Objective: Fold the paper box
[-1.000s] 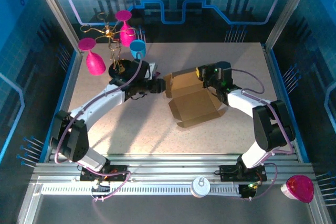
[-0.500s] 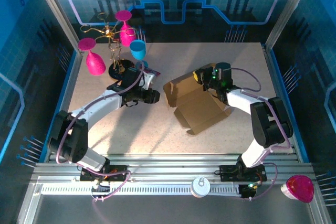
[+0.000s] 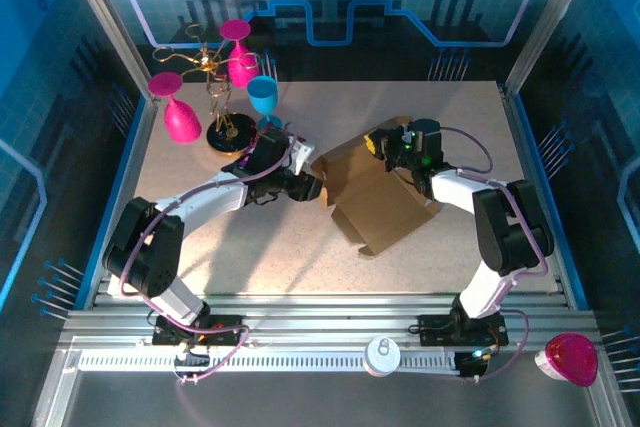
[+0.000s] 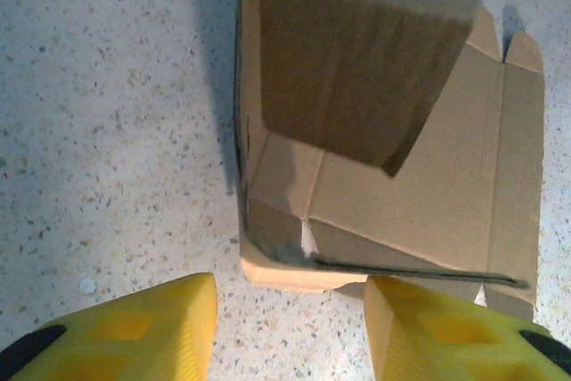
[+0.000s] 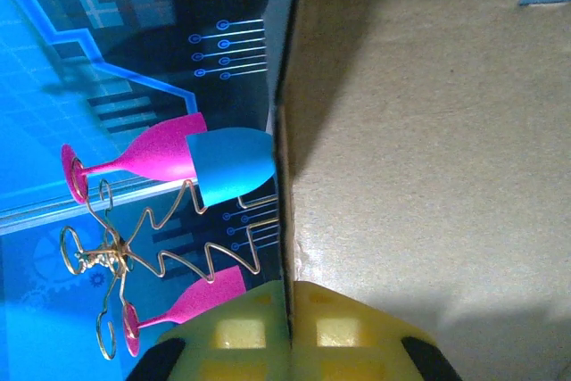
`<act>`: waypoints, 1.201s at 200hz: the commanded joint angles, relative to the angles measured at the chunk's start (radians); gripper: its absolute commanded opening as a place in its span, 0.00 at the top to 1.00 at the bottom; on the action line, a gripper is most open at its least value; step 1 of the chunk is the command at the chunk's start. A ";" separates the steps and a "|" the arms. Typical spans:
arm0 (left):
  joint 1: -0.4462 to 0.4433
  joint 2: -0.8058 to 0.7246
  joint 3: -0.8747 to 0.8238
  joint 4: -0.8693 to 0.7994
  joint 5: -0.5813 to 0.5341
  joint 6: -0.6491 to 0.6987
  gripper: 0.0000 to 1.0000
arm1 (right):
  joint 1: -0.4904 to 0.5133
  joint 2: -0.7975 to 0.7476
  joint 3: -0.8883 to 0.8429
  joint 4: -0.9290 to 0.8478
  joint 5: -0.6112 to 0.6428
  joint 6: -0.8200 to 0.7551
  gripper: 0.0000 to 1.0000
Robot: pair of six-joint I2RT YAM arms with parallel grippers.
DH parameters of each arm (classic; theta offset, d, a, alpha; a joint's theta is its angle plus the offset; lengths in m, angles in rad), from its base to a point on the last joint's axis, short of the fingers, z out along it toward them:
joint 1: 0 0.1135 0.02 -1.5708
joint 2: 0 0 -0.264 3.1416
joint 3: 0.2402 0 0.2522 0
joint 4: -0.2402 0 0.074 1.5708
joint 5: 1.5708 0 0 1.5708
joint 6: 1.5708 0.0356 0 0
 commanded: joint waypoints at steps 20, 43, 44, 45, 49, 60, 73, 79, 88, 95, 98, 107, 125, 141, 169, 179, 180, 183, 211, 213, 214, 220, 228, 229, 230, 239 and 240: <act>-0.026 0.044 0.033 0.059 0.032 0.017 0.53 | -0.019 0.040 0.026 0.037 -0.045 0.001 1.00; -0.042 0.065 0.050 0.061 0.037 0.021 0.53 | -0.020 0.046 0.032 0.048 -0.053 0.001 1.00; -0.043 0.066 0.050 0.061 0.038 0.022 0.53 | -0.020 0.047 0.032 0.049 -0.053 0.001 1.00; -0.044 0.067 0.050 0.062 0.037 0.022 0.53 | -0.021 0.047 0.032 0.051 -0.054 0.001 1.00; -0.048 0.069 0.050 0.064 0.036 0.021 0.53 | -0.021 0.048 0.032 0.055 -0.056 0.001 1.00; -0.059 0.072 0.046 0.078 0.030 0.017 0.53 | -0.022 0.054 0.026 0.080 -0.062 0.004 1.00; -0.070 0.072 0.038 0.095 0.021 0.004 0.53 | -0.024 0.062 0.017 0.125 -0.071 0.011 1.00; -0.078 0.072 0.035 0.103 0.014 -0.002 0.53 | -0.023 0.066 0.012 0.144 -0.076 0.015 1.00; -0.086 0.071 0.031 0.115 0.004 -0.013 0.53 | -0.026 0.069 0.004 0.169 -0.082 0.024 1.00; -0.090 0.070 0.025 0.128 -0.004 -0.023 0.53 | -0.026 0.071 -0.003 0.188 -0.084 0.031 1.00; -0.092 0.070 0.023 0.133 -0.009 -0.028 0.53 | -0.027 0.071 -0.006 0.194 -0.084 0.033 1.00; -0.095 0.070 0.017 0.149 -0.017 -0.043 0.53 | -0.029 0.073 -0.012 0.211 -0.085 0.042 1.00; -0.099 0.074 0.009 0.174 -0.026 -0.063 0.53 | -0.035 0.079 -0.016 0.239 -0.093 0.052 1.00; -0.104 0.085 0.017 0.175 -0.031 -0.067 0.53 | -0.038 0.083 -0.011 0.253 -0.103 0.058 1.00; -0.122 0.106 0.039 0.152 -0.080 -0.064 0.53 | -0.040 0.089 -0.019 0.277 -0.123 0.058 1.00; -0.126 0.107 0.038 0.151 -0.103 -0.066 0.53 | -0.043 0.090 -0.024 0.291 -0.131 0.060 1.00; -0.126 0.107 0.037 0.151 -0.104 -0.067 0.53 | -0.044 0.090 -0.024 0.292 -0.131 0.061 1.00; -0.127 0.107 0.036 0.153 -0.111 -0.069 0.53 | -0.044 0.093 -0.025 0.299 -0.134 0.061 1.00; -0.140 0.112 0.029 0.162 -0.144 -0.082 0.51 | -0.059 0.117 -0.082 0.403 -0.166 0.083 1.00; -0.141 0.112 0.029 0.162 -0.145 -0.082 0.51 | -0.060 0.121 -0.084 0.411 -0.169 0.085 1.00; -0.142 0.112 0.029 0.162 -0.146 -0.082 0.51 | -0.061 0.123 -0.084 0.414 -0.171 0.085 1.00; -0.147 0.113 0.029 0.164 -0.153 -0.082 0.51 | -0.064 0.130 -0.091 0.431 -0.179 0.089 1.00; -0.152 0.115 0.029 0.167 -0.159 -0.083 0.51 | -0.069 0.140 -0.097 0.454 -0.190 0.094 1.00; -0.151 0.115 0.029 0.168 -0.160 -0.083 0.51 | -0.069 0.141 -0.098 0.458 -0.191 0.094 1.00; -0.153 0.116 0.029 0.168 -0.161 -0.084 0.51 | -0.069 0.143 -0.098 0.460 -0.192 0.094 1.00; -0.157 0.119 0.030 0.167 -0.173 -0.088 0.51 | -0.074 0.154 -0.104 0.483 -0.200 0.100 1.00; -0.157 0.120 0.030 0.168 -0.175 -0.088 0.51 | -0.074 0.155 -0.106 0.485 -0.200 0.101 1.00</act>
